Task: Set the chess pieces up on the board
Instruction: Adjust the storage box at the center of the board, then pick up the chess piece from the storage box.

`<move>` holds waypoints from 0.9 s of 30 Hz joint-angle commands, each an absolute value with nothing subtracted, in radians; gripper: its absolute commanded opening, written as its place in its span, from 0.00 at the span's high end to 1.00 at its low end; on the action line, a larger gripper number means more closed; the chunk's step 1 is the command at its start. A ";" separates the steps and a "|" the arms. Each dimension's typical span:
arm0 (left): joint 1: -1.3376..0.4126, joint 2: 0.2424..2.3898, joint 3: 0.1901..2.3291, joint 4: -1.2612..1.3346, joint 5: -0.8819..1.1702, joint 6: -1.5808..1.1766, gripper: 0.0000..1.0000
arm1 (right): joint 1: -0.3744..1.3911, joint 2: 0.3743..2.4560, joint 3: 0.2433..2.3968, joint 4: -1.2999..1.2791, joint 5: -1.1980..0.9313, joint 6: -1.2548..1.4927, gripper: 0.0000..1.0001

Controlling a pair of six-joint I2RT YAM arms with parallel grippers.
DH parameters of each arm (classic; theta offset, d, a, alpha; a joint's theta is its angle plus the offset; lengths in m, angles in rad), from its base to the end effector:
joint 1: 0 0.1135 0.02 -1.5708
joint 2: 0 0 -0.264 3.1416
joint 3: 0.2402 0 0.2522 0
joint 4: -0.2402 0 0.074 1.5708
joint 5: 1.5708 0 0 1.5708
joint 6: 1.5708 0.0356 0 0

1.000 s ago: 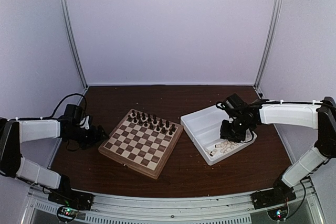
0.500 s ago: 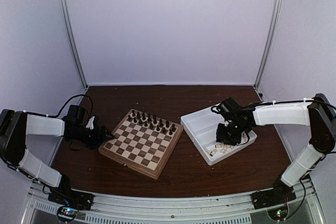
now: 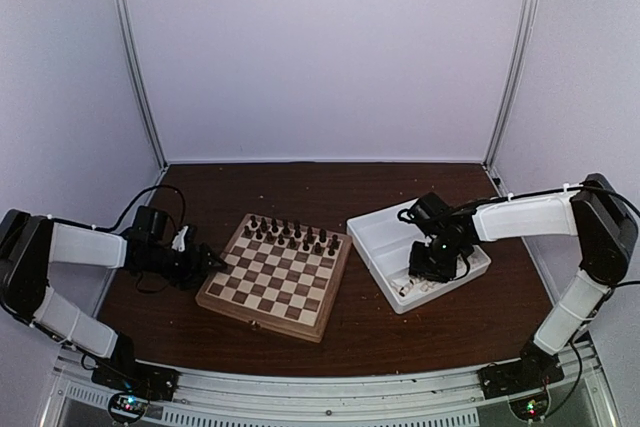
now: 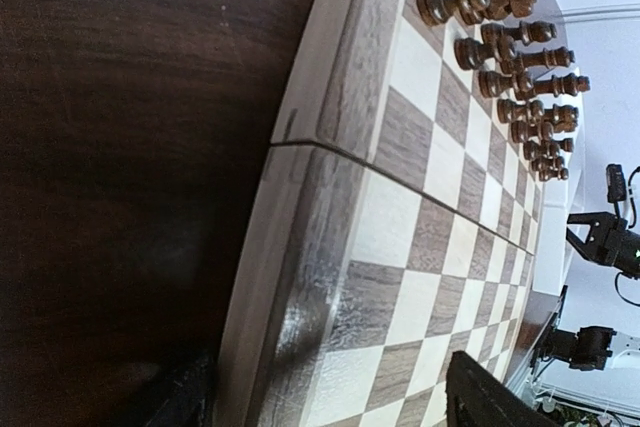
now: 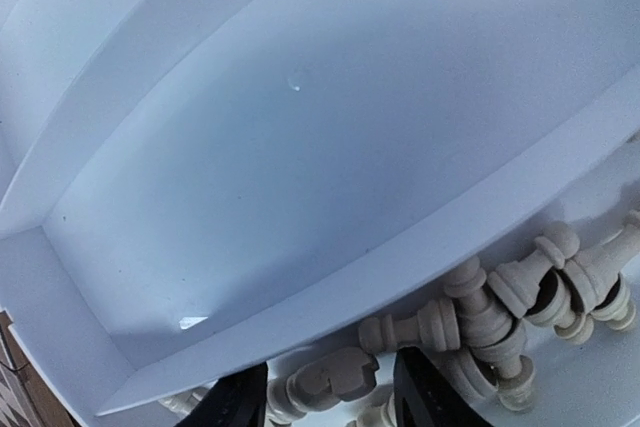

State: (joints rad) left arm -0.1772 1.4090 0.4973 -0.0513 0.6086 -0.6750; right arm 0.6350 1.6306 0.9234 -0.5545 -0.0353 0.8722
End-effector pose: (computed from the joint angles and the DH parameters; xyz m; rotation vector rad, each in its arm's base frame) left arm 0.2266 -0.0613 0.1324 -0.3964 2.6102 -1.0920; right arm 0.2362 0.1756 0.1591 0.3375 2.9003 0.3488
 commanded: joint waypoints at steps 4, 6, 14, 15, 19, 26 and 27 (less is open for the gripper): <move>-0.193 1.308 0.507 -0.122 0.583 -0.662 0.20 | 0.643 1.686 0.906 -0.519 -0.034 0.875 0.51; -0.193 1.272 0.523 -0.166 0.555 -0.645 0.19 | 0.643 1.685 0.905 -0.510 -0.040 0.856 0.51; -0.193 1.142 0.580 -0.303 0.502 -0.587 0.16 | 0.659 1.680 0.916 -0.557 -0.044 0.773 0.48; -0.193 1.127 0.583 -0.311 0.502 -0.584 0.16 | 0.662 1.674 0.914 -0.561 -0.044 0.772 0.51; -0.193 1.097 0.590 -0.323 0.507 -0.577 0.15 | 0.670 1.636 0.916 -0.569 -0.041 0.772 0.54; -0.193 1.090 0.603 -0.343 0.511 -0.562 0.15 | 0.673 1.592 0.918 -0.560 -0.032 0.775 0.68; -0.193 1.088 0.604 -0.347 0.511 -0.560 0.15 | 0.673 1.586 0.915 -0.559 -0.031 0.776 0.68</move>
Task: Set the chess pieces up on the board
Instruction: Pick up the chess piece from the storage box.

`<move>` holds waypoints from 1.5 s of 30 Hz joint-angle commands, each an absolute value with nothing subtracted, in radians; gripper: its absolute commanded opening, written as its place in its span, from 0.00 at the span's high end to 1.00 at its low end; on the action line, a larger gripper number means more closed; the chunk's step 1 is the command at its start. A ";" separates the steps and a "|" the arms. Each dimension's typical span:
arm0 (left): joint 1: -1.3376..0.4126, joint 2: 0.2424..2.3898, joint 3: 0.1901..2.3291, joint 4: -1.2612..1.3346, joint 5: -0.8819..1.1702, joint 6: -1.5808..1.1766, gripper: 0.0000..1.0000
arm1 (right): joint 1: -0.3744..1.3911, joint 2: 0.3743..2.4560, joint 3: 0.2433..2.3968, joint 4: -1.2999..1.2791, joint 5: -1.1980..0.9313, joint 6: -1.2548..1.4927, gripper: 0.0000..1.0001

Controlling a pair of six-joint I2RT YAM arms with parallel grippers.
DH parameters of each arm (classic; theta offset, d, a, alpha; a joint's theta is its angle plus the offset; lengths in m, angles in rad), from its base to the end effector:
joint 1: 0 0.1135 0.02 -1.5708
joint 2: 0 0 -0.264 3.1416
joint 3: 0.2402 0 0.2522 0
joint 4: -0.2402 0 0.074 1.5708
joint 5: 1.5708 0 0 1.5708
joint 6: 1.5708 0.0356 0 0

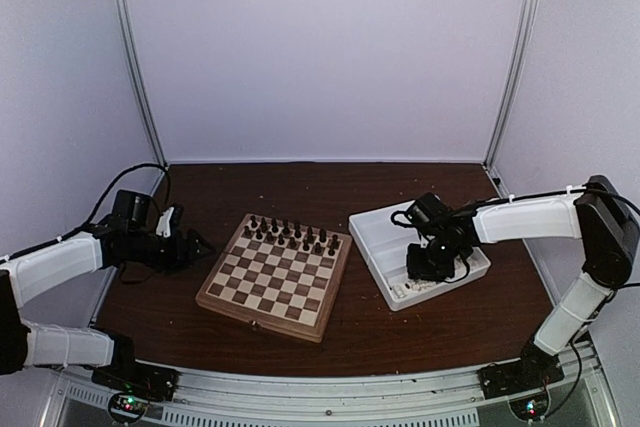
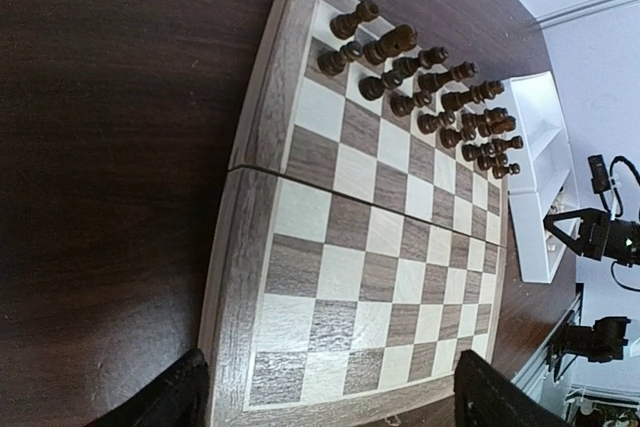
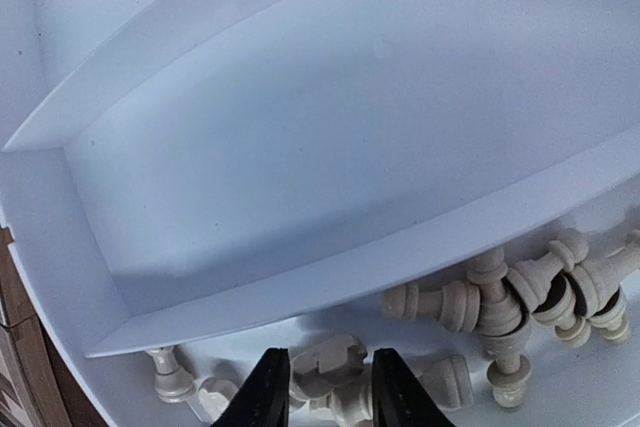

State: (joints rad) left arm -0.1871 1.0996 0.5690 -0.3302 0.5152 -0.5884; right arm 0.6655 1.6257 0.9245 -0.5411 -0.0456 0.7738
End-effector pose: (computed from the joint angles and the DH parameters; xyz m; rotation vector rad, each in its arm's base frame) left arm 0.2033 -0.0563 0.1969 -0.2597 2.5051 -0.9627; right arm 0.2316 0.1839 0.1612 0.1461 2.8982 0.3668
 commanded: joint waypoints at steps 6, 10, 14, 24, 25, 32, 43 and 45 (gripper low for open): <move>-0.193 1.067 0.609 -0.359 0.519 -0.558 0.15 | 0.674 1.541 0.904 -0.571 -0.015 0.765 0.67; -0.193 1.064 0.615 -0.360 0.527 -0.558 0.15 | 0.675 1.549 0.930 -0.635 -0.005 0.800 0.65; -0.193 1.062 0.617 -0.361 0.528 -0.563 0.15 | 0.675 1.542 0.927 -0.628 -0.005 0.895 0.66; -0.193 1.055 0.621 -0.357 0.529 -0.566 0.14 | 0.674 1.496 0.881 -0.555 -0.005 1.139 0.66; -0.193 1.055 0.621 -0.352 0.529 -0.567 0.14 | 0.674 1.496 0.877 -0.545 -0.005 1.154 0.66; -0.193 1.059 0.623 -0.339 0.540 -0.576 0.14 | 0.675 1.536 0.894 -0.571 0.022 1.186 0.66; -0.193 1.048 0.630 -0.349 0.534 -0.575 0.14 | 0.687 1.651 0.892 -0.522 0.002 1.192 0.68; -0.193 1.050 0.630 -0.352 0.532 -0.573 0.14 | 0.689 1.674 0.903 -0.522 -0.010 1.185 0.68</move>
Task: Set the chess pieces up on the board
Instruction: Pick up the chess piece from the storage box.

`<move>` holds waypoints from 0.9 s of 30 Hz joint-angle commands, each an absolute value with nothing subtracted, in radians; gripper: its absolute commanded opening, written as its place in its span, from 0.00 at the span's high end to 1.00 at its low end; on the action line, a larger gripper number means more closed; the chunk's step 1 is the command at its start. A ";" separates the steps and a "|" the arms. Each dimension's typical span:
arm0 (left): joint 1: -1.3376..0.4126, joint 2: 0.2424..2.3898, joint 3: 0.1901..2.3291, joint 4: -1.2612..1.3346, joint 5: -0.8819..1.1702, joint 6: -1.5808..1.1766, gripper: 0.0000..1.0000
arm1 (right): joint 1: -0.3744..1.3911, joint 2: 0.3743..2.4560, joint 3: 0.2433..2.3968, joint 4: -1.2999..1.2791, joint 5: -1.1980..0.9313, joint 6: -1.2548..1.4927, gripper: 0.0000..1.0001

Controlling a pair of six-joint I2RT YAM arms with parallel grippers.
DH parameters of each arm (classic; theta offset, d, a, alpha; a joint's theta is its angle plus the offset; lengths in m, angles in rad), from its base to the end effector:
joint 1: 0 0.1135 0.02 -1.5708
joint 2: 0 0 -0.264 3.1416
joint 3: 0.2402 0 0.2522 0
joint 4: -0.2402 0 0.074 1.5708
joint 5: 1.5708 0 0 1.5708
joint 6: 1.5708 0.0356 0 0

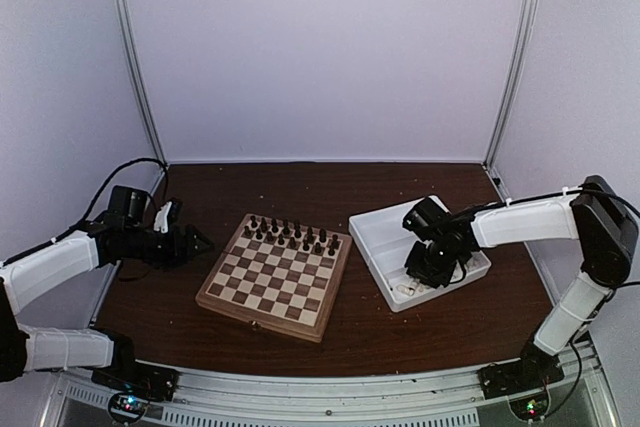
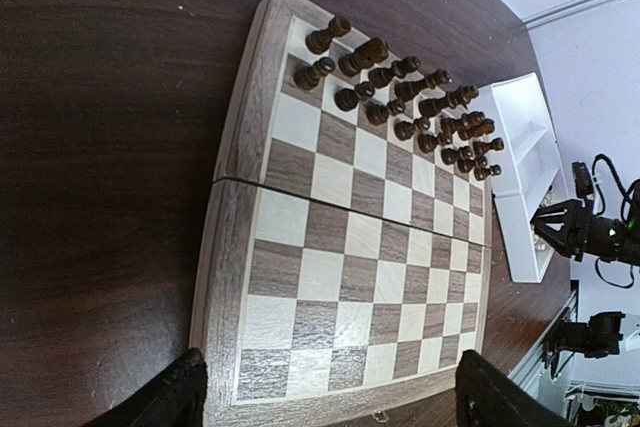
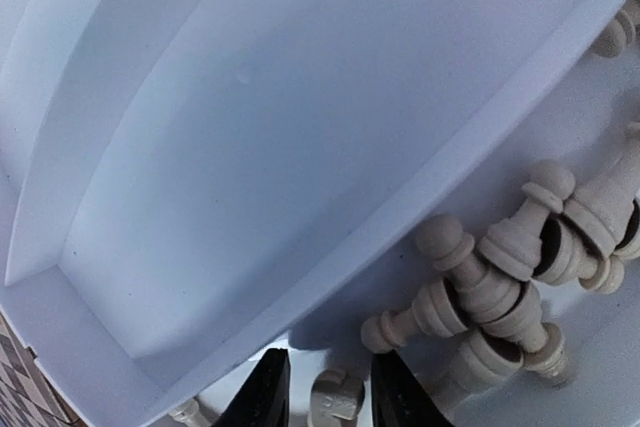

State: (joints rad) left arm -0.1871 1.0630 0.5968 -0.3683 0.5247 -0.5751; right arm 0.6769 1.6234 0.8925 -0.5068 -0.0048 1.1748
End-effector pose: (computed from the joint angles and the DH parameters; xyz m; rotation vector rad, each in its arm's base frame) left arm 0.2009 -0.0562 0.2100 -0.2256 2.4786 -0.9723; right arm 0.2276 0.1831 0.1547 0.7181 2.8293 0.3963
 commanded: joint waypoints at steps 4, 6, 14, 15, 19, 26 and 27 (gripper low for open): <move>-0.193 1.052 0.632 -0.357 0.532 -0.568 0.14 | 0.694 1.705 0.920 -0.525 -0.032 1.175 0.69; -0.193 1.052 0.633 -0.359 0.529 -0.568 0.14 | 0.696 1.704 0.928 -0.538 -0.030 1.169 0.71; -0.193 1.052 0.649 -0.375 0.523 -0.559 0.14 | 0.697 1.607 0.963 -0.594 0.020 1.064 0.83; -0.193 1.052 0.652 -0.375 0.522 -0.558 0.14 | 0.697 1.594 0.967 -0.596 0.030 1.041 0.83; -0.193 1.058 0.656 -0.375 0.520 -0.558 0.14 | 0.698 1.549 0.983 -0.639 0.101 0.958 0.83; -0.193 1.043 0.647 -0.339 0.549 -0.562 0.14 | 0.701 1.438 0.927 -0.505 0.167 0.776 0.83; -0.193 1.038 0.641 -0.325 0.559 -0.565 0.14 | 0.702 1.416 0.907 -0.467 0.174 0.749 0.83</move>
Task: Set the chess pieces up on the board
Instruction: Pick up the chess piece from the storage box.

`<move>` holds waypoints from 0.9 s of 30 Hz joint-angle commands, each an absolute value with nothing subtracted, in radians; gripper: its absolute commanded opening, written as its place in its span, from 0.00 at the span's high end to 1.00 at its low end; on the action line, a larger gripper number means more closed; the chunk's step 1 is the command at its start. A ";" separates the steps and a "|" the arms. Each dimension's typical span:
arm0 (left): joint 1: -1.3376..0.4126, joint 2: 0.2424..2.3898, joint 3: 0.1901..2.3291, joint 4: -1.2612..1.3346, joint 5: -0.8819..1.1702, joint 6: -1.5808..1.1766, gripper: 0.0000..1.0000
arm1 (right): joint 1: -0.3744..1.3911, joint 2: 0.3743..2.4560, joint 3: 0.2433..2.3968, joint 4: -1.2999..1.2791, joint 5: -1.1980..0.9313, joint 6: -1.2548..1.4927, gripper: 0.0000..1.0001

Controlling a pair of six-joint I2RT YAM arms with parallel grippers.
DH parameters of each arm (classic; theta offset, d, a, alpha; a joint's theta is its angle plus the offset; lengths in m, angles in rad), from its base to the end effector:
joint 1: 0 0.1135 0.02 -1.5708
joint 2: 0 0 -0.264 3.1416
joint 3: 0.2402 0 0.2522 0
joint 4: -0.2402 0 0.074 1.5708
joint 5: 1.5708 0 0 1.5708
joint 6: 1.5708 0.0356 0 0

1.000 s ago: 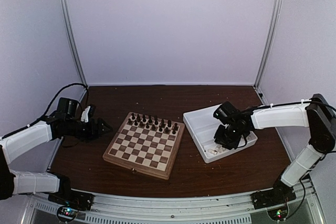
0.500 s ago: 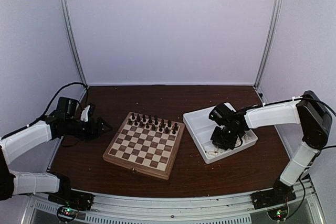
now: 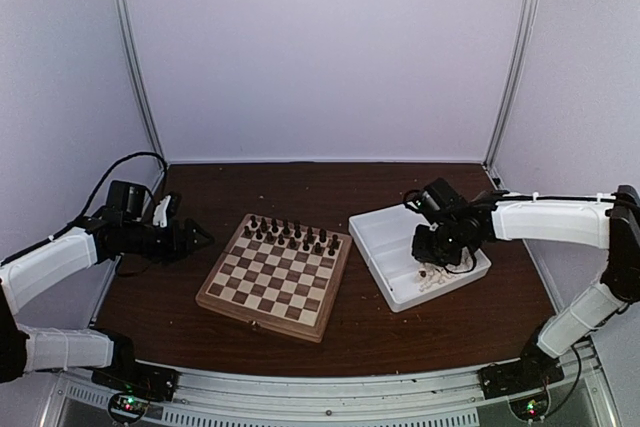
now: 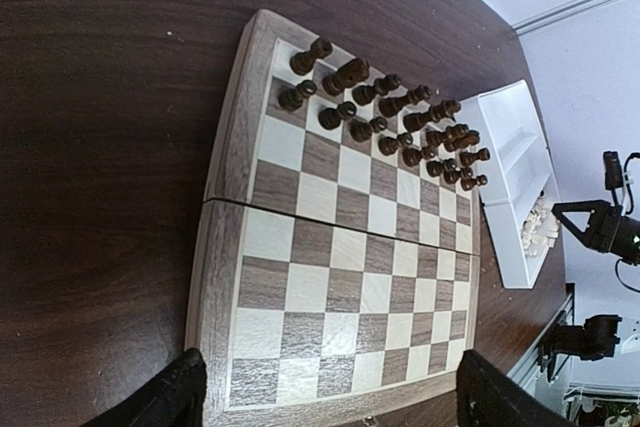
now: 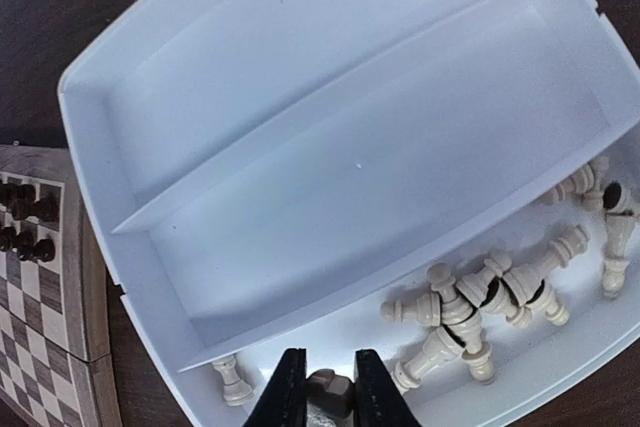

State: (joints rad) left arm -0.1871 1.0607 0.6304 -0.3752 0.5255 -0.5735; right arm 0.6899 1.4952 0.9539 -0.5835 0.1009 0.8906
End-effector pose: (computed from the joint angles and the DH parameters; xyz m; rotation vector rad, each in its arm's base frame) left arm 0.2043 -0.0569 0.2207 -0.2097 2.4503 -0.9759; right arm 0.2245 0.1806 0.2032 0.3054 2.7199 0.3437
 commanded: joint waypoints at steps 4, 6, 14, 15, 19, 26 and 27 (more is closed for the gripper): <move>-0.193 1.032 0.631 -0.282 0.601 -0.576 0.14 | 0.704 1.332 0.831 -0.323 0.192 0.634 0.82; -0.193 1.028 0.628 -0.272 0.611 -0.577 0.14 | 0.704 1.307 0.804 -0.284 0.206 0.599 0.82; -0.202 1.020 0.582 -0.137 0.721 -0.620 0.13 | 0.704 1.267 0.694 -0.084 0.079 0.513 0.82; -0.209 1.020 0.581 -0.130 0.725 -0.619 0.13 | 0.703 1.265 0.684 -0.063 0.067 0.512 0.81; -0.253 1.025 0.594 -0.128 0.712 -0.609 0.13 | 0.704 1.277 0.642 -0.008 0.040 0.517 0.81; -0.271 1.042 0.610 -0.125 0.707 -0.608 0.13 | 0.704 1.347 0.596 0.111 -0.021 0.544 0.81; -0.272 1.039 0.610 -0.125 0.708 -0.607 0.13 | 0.703 1.358 0.596 0.128 -0.029 0.545 0.81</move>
State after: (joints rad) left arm -0.2657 1.0378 0.5919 -0.1791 0.6910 -0.6048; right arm 0.6964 1.3212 0.6064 0.0193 0.0216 0.5385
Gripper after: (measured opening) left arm 0.867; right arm 0.189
